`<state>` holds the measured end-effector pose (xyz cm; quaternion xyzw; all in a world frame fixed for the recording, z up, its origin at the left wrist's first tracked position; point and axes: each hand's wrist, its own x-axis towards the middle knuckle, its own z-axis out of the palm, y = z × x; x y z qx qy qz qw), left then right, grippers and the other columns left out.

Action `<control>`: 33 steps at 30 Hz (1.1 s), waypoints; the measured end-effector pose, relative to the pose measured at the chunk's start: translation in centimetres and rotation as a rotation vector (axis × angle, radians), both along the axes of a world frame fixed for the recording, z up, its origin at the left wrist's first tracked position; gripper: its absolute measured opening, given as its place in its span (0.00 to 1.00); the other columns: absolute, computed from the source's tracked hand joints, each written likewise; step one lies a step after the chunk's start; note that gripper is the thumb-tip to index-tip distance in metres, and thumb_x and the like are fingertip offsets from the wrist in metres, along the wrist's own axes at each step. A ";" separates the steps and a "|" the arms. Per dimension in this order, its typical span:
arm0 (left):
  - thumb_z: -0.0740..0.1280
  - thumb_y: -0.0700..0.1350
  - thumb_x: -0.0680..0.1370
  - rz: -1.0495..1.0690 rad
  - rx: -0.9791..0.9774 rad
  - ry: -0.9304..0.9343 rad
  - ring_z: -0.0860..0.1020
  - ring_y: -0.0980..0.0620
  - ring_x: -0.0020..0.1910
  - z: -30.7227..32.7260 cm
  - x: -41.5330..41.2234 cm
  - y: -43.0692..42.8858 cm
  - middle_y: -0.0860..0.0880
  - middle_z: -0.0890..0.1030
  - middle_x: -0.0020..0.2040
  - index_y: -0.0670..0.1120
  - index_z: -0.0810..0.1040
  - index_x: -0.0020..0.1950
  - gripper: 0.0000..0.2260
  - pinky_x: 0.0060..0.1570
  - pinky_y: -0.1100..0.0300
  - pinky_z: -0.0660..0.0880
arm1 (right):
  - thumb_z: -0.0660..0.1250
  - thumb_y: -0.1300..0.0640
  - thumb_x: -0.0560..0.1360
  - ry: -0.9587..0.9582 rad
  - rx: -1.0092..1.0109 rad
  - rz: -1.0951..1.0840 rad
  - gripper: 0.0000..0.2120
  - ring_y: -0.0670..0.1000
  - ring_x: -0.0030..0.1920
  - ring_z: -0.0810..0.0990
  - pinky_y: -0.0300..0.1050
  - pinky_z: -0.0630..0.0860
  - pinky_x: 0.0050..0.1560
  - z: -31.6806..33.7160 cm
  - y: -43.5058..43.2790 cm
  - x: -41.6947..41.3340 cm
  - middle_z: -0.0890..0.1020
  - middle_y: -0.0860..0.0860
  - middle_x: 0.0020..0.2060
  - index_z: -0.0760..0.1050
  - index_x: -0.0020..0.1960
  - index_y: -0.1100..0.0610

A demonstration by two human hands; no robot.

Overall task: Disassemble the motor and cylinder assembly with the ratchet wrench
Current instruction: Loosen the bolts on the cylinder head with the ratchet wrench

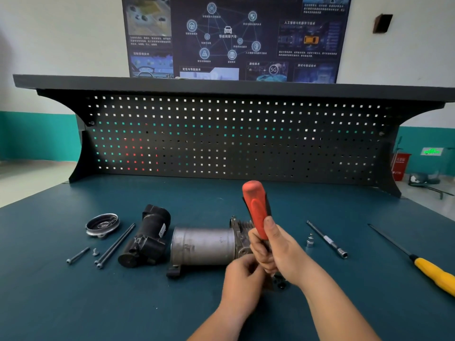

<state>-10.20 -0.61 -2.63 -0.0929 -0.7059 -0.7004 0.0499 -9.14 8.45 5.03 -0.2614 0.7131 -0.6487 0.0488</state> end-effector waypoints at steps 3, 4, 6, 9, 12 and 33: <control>0.68 0.41 0.73 0.254 -0.105 0.352 0.73 0.58 0.29 -0.5 -0.1 -1.1 0.53 0.78 0.28 0.53 0.76 0.30 0.12 0.31 0.61 0.70 | 0.60 0.17 0.53 0.007 -0.004 -0.015 0.38 0.45 0.22 0.53 0.36 0.54 0.23 0.0 -0.2 0.1 0.58 0.48 0.22 0.61 0.27 0.54; 0.67 0.45 0.72 0.321 -0.148 0.465 0.73 0.57 0.31 -0.5 -0.2 -1.3 0.55 0.77 0.29 0.53 0.76 0.32 0.09 0.33 0.60 0.70 | 0.59 0.17 0.53 0.011 0.000 -0.017 0.39 0.46 0.22 0.53 0.36 0.54 0.23 0.0 -0.2 0.1 0.58 0.48 0.22 0.60 0.28 0.55; 0.63 0.47 0.71 0.450 -0.313 0.693 0.71 0.57 0.39 0.2 -0.5 -1.5 0.59 0.75 0.35 0.51 0.76 0.36 0.05 0.40 0.59 0.69 | 0.59 0.17 0.54 0.024 0.004 -0.023 0.40 0.46 0.22 0.53 0.37 0.53 0.23 0.1 -0.2 0.1 0.58 0.49 0.22 0.59 0.29 0.56; 0.63 0.46 0.69 0.528 -0.616 0.867 0.75 0.48 0.55 1.3 -1.7 -1.6 0.53 0.81 0.48 0.48 0.81 0.48 0.11 0.56 0.51 0.69 | 0.59 0.17 0.54 0.023 -0.004 -0.033 0.40 0.46 0.21 0.53 0.37 0.52 0.22 0.3 -0.3 0.1 0.59 0.49 0.21 0.59 0.29 0.57; 0.65 0.49 0.72 0.303 -1.118 0.632 0.69 0.50 0.68 3.2 -3.1 -1.4 0.56 0.79 0.57 0.53 0.77 0.56 0.13 0.71 0.48 0.56 | 0.58 0.17 0.54 0.029 -0.014 -0.048 0.40 0.46 0.22 0.53 0.37 0.52 0.23 0.1 -0.3 0.1 0.59 0.48 0.21 0.59 0.29 0.56; 0.57 0.45 0.71 0.077 -0.925 0.626 0.63 0.60 0.32 2.2 -2.6 -3.1 0.59 0.63 0.28 0.53 0.59 0.30 0.11 0.38 0.68 0.58 | 0.60 0.19 0.56 0.126 -0.170 -0.185 0.39 0.43 0.21 0.55 0.34 0.55 0.23 -1.5 -2.5 2.6 0.59 0.47 0.21 0.59 0.29 0.57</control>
